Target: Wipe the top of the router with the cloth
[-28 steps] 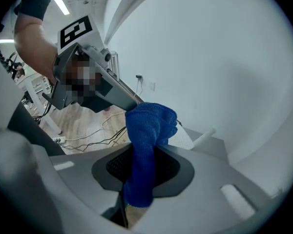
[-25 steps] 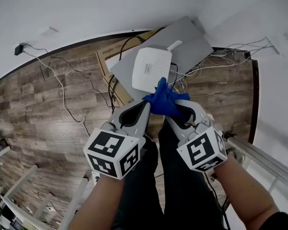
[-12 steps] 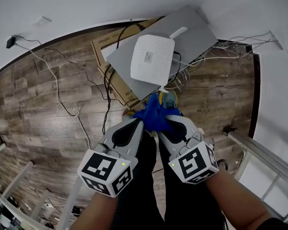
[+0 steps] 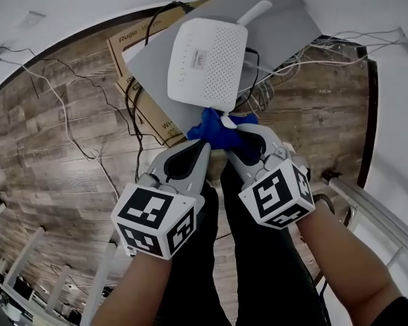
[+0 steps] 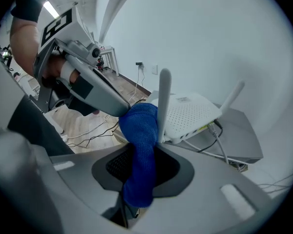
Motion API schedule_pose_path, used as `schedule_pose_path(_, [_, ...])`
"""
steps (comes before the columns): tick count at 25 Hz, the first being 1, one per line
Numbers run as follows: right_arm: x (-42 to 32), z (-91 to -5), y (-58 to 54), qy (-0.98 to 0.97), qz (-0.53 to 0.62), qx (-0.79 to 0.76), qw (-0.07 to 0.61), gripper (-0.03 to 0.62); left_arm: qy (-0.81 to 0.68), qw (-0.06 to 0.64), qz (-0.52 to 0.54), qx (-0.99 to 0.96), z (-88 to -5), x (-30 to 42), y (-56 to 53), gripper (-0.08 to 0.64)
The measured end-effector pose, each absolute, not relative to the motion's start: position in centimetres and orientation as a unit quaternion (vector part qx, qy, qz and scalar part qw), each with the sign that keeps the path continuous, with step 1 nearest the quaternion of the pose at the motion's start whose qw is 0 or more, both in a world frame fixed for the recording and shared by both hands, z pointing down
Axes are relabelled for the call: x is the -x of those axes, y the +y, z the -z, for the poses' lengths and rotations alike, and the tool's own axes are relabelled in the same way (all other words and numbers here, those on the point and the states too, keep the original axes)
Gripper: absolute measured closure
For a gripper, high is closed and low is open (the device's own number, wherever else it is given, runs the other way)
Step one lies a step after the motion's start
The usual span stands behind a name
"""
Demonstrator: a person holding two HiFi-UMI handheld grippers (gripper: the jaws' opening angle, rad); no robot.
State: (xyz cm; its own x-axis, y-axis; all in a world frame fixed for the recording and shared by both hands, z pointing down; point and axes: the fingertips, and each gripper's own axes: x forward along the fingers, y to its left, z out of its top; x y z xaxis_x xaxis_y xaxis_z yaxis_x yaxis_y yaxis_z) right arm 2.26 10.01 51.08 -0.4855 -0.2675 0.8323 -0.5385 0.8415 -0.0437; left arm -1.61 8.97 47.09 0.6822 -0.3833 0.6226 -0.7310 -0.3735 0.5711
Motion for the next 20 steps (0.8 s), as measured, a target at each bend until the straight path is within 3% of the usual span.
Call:
schedule_pose_path(10, [-2.0,-42.5,8.7,-0.86,-0.143,-0.227,0.435,0.476,-0.349,0.417,-0.195,-0.816,-38.9,1.0,6.8,0.56])
schedule_pose_path(20, [-0.5,-29.2,3.4,-0.875,-0.113,-0.272,0.384,0.476,-0.42,0.361,-0.144,-0.82,-25.2,4.0,2.4,0.56])
